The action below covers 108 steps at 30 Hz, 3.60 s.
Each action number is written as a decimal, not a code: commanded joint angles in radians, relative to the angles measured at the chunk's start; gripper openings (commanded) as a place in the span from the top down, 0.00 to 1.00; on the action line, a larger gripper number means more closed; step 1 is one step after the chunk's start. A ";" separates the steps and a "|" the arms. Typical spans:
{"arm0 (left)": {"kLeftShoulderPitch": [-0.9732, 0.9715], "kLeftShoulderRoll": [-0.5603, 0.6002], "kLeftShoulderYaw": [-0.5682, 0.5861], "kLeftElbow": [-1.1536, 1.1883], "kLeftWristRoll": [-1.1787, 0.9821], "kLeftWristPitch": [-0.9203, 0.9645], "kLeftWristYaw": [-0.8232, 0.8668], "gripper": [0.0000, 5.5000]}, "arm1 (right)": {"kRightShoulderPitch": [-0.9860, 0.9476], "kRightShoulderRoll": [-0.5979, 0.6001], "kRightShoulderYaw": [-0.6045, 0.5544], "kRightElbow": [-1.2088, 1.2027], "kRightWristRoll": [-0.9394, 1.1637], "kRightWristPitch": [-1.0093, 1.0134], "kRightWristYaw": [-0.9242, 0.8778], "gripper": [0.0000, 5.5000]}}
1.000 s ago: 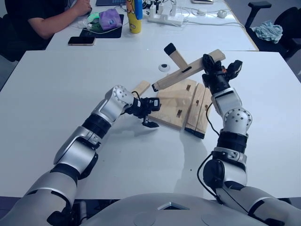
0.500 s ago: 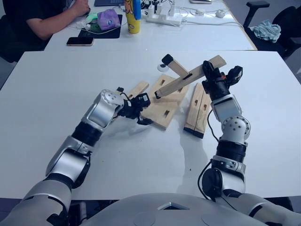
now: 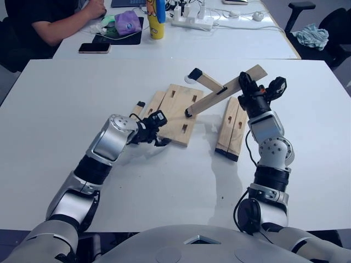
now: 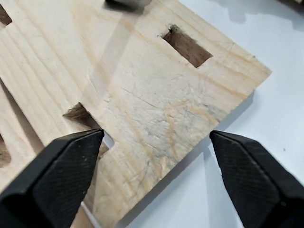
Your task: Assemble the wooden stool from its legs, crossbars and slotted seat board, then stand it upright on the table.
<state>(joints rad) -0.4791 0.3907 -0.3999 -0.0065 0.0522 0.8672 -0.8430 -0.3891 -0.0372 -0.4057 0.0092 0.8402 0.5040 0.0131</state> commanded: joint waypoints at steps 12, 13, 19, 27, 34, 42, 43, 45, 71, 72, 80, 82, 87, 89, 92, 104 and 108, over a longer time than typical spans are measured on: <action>-0.047 -0.146 0.086 0.180 -0.101 0.004 0.120 0.29 | -0.031 -0.009 0.027 -0.001 -0.028 -0.016 0.006 0.81; -0.053 -0.153 0.100 0.185 -0.106 -0.008 0.130 0.29 | -0.034 -0.009 0.027 0.000 -0.027 -0.016 0.006 0.81; -0.053 -0.163 0.147 0.139 -0.121 -0.124 0.186 0.29 | -0.064 0.021 -0.018 0.020 0.031 -0.029 -0.011 0.81; 0.067 -0.107 0.228 -0.046 -0.195 -0.273 0.164 0.29 | -0.057 0.088 -0.037 -0.032 0.084 -0.044 -0.083 0.81; 0.160 -0.045 0.288 -0.214 -0.285 -0.283 0.123 0.29 | -0.019 0.113 -0.008 -0.072 0.085 -0.017 -0.105 0.81; 0.216 0.040 0.288 -0.215 -0.266 -0.297 0.136 0.29 | -0.070 0.064 -0.020 -0.015 0.077 -0.022 -0.086 0.81; 0.220 0.043 0.283 -0.213 -0.265 -0.295 0.137 0.29 | -0.078 0.057 -0.023 -0.005 0.077 -0.023 -0.083 0.81; 0.227 0.047 0.274 -0.209 -0.259 -0.298 0.142 0.29 | -0.091 0.045 -0.028 0.010 0.076 -0.026 -0.078 0.81; 0.192 0.122 0.082 -0.061 -0.008 -0.338 0.192 0.77 | -0.143 0.019 -0.006 0.069 0.055 -0.031 -0.054 0.81; 0.182 0.123 0.077 -0.048 0.002 -0.336 0.191 0.81 | -0.144 0.020 -0.005 0.068 0.055 -0.031 -0.054 0.81; 0.125 0.078 0.034 0.026 0.036 -0.338 0.174 1.00 | -0.144 0.025 0.004 0.069 0.051 -0.030 -0.051 0.81; 0.116 0.063 0.022 0.043 0.039 -0.339 0.169 1.00 | -0.147 0.027 0.007 0.072 0.052 -0.029 -0.051 0.81; 0.088 0.029 0.005 0.084 0.045 -0.347 0.171 1.00 | -0.146 0.023 0.008 0.069 0.053 -0.026 -0.051 0.81; 0.079 0.019 0.003 0.088 0.042 -0.346 0.169 1.00 | -0.143 0.018 0.011 0.064 0.049 -0.025 -0.050 0.81; 0.060 -0.005 0.004 0.099 0.040 -0.342 0.171 1.00 | -0.135 0.012 0.019 0.052 0.040 -0.020 -0.046 0.81; 0.052 -0.084 0.017 0.062 0.043 -0.322 0.208 1.00 | -0.042 -0.008 0.052 -0.145 0.002 0.037 -0.108 0.81; 0.121 -0.072 0.062 -0.028 0.038 -0.396 0.260 1.00 | 0.020 -0.019 0.039 -0.253 0.022 0.090 -0.167 0.81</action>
<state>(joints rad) -0.4104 0.3088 -0.3712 0.0228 0.0902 0.5258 -0.6184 -0.4071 -0.0424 -0.3523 -0.1653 0.8393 0.5603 -0.1136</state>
